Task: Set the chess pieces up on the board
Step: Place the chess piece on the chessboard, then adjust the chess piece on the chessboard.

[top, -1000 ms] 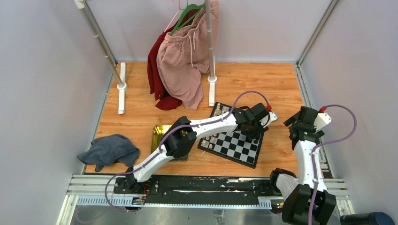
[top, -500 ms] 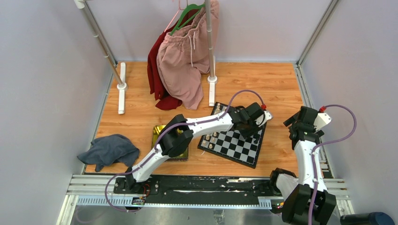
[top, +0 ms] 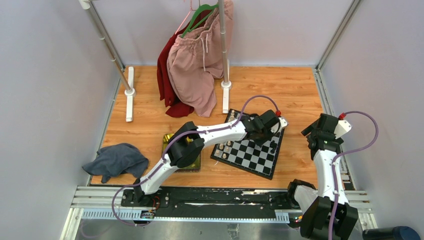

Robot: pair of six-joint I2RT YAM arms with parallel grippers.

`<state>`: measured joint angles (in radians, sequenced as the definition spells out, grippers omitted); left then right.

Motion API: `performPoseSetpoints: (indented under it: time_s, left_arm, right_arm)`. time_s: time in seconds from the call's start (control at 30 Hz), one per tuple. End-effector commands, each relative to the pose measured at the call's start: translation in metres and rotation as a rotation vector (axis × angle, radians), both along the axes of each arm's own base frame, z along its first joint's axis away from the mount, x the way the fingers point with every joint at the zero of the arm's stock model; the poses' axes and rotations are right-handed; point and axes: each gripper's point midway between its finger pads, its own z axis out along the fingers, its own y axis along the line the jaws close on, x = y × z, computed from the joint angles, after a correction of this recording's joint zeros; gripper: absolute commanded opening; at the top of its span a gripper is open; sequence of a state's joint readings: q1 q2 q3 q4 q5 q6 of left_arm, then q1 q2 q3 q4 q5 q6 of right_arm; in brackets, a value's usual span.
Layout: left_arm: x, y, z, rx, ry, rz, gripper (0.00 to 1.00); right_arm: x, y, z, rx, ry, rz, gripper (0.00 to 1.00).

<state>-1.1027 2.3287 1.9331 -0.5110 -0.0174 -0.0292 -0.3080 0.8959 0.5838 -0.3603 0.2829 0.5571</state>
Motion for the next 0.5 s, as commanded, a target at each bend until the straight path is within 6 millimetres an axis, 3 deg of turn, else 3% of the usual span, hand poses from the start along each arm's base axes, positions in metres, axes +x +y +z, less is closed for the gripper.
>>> performPoseSetpoints:
  time_s: [0.0,0.2,0.47]
  left_arm:
    - [0.007,-0.008,0.017,-0.058,-0.018,0.028,0.12]
    - [0.001,-0.019,0.02,-0.089,0.016,-0.008,0.0]
    - [-0.018,-0.029,0.02,-0.128,0.099,-0.091,0.0]
  right_arm:
    - [-0.001,0.0,0.005,-0.007,0.003,0.008,0.79]
    - [0.001,-0.001,0.005,-0.009,-0.001,0.006,0.75]
    - [0.003,-0.002,0.003,-0.008,-0.004,0.005,0.74]
